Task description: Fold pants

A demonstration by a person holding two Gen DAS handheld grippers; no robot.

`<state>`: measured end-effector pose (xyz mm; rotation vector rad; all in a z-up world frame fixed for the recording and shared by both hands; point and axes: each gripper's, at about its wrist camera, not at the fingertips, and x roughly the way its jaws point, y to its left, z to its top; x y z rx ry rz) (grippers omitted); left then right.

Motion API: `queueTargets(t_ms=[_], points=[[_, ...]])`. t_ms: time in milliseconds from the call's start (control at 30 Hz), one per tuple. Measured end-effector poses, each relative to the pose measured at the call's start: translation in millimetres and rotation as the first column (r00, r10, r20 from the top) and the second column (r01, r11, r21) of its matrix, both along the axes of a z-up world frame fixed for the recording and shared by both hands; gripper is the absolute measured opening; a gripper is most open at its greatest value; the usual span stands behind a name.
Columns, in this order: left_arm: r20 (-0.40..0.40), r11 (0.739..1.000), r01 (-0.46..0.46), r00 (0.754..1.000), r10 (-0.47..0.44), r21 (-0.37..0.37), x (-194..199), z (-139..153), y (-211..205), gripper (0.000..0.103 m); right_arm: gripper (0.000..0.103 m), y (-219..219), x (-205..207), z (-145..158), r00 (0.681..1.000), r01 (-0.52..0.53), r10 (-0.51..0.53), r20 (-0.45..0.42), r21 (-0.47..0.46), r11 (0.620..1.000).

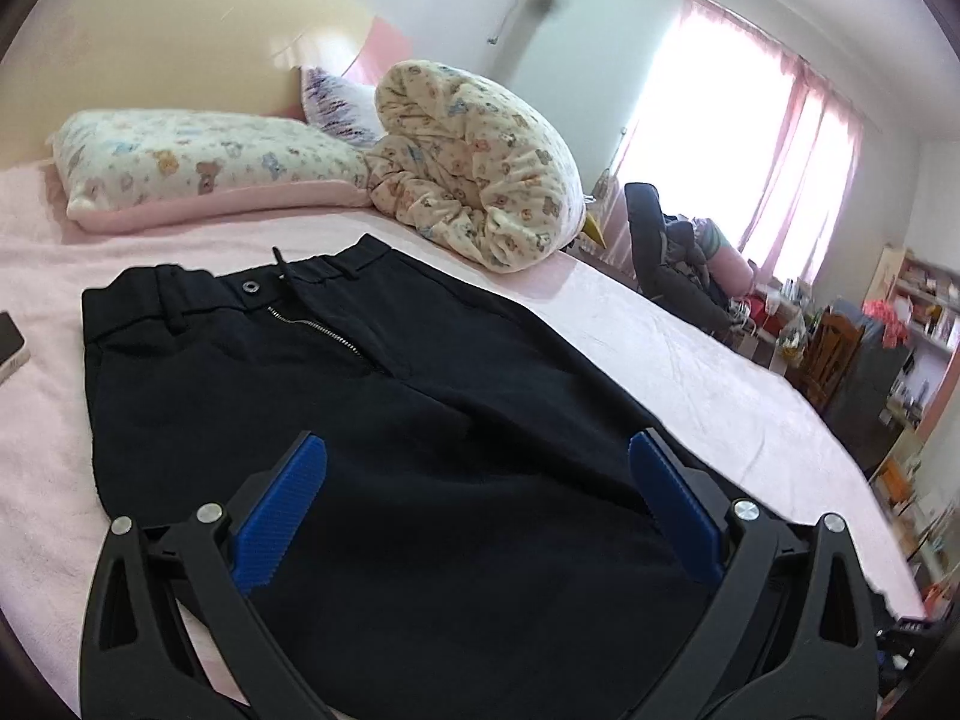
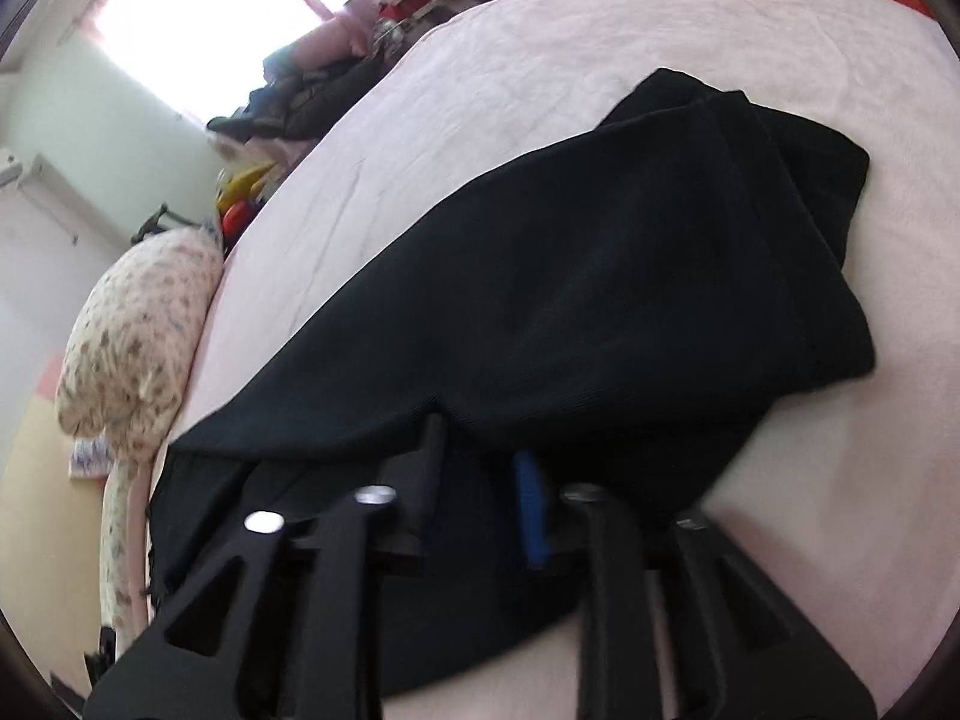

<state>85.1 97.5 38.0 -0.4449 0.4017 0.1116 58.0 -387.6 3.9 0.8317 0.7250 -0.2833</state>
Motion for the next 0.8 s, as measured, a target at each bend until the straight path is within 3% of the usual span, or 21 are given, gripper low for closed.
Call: queueTargets(t_ms=[33, 167, 233, 333, 433, 500, 633, 800], points=[[-0.002, 1.000, 0.000, 1.000, 0.000, -0.021, -1, 1, 4, 0.101, 0.045, 5, -6, 7, 1.000, -0.003, 0.003, 0.007, -0.002, 1.000], [-0.014, 0.994, 0.023, 1.000, -0.025, -0.111, 0, 6, 22, 0.101, 0.045, 34, -12, 32, 0.991, -0.088, 0.085, 0.104, 0.024, 0.996], [-0.003, 0.989, 0.004, 1.000, -0.004, -0.147, -2, 8, 34, 0.101, 0.045, 56, 4, 42, 0.977, -0.163, 0.149, 0.154, 0.087, 0.983], [0.009, 0.981, -0.036, 0.999, 0.038, -0.190, -6, 10, 49, 0.101, 0.044, 96, 54, 43, 0.950, -0.276, 0.214, 0.228, 0.292, 0.916], [0.043, 0.973, -0.155, 0.985, 0.165, -0.170, -15, 15, 61, 0.101, 0.044, 130, 100, 36, 0.940, -0.322, 0.233, 0.250, 0.417, 0.850], [0.098, 0.963, -0.221, 0.966, 0.238, -0.152, -22, 21, 68, 0.101, 0.044, 157, 137, 25, 0.946, -0.313, 0.221, 0.238, 0.492, 0.812], [0.118, 0.972, -0.209, 0.968, 0.221, -0.106, -18, 27, 74, 0.101, 0.044, 188, 193, 0, 0.970, -0.240, 0.174, 0.168, 0.585, 0.775], [0.063, 0.977, -0.178, 0.981, 0.186, -0.114, -10, 20, 81, 0.101, 0.044, 202, 224, -28, 0.992, -0.125, 0.084, 0.095, 0.611, 0.782]])
